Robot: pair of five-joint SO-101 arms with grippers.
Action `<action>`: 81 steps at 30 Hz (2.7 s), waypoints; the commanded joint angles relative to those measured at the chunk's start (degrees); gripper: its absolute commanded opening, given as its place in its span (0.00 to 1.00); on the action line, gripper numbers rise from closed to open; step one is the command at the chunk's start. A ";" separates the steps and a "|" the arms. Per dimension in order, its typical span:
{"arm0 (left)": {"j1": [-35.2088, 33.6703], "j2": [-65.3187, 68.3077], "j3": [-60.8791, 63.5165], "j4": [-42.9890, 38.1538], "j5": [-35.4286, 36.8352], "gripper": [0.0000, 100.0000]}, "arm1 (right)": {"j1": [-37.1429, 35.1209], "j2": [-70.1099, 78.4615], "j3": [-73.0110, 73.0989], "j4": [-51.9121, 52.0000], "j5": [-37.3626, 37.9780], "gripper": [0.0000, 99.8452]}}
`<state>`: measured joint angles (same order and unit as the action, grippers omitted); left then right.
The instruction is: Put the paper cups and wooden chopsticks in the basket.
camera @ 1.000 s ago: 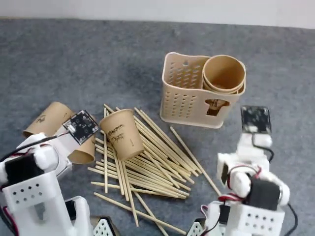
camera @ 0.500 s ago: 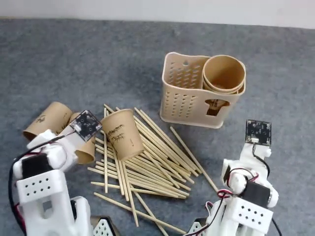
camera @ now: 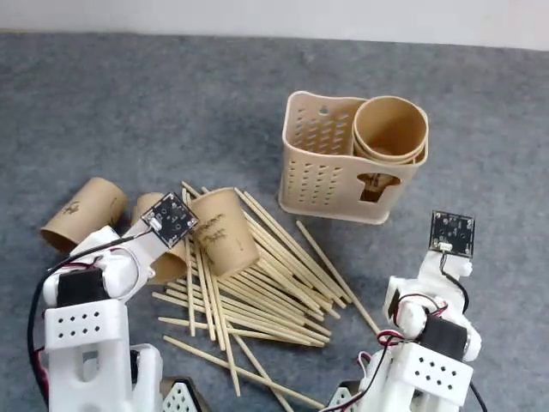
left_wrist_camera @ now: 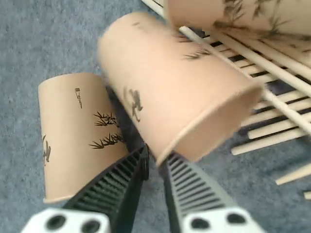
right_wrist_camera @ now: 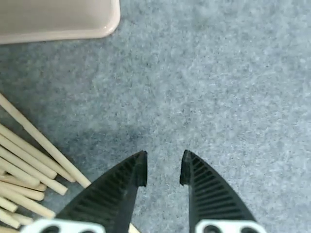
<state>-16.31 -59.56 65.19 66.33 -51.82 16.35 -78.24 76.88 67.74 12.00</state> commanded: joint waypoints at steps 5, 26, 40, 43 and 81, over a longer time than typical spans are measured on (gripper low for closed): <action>1.27 0.22 -5.76 7.03 0.62 0.01 | 0.92 -0.57 -0.13 -1.10 -0.70 0.13; 1.10 0.75 -35.12 31.21 11.69 0.01 | 1.01 -0.48 -0.13 -1.10 -0.70 0.13; 5.32 0.92 -46.55 33.05 19.52 0.01 | 1.01 -0.75 4.26 -4.44 -0.70 0.13; 8.75 0.92 -49.27 33.76 22.24 0.01 | 1.01 -0.75 4.26 -4.53 -0.70 0.13; 43.03 12.09 -68.62 32.00 38.42 0.01 | 0.84 -0.84 4.53 -4.79 -3.96 0.05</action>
<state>23.52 -47.96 -1.36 99.91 -14.02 16.35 -78.33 81.71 64.04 8.48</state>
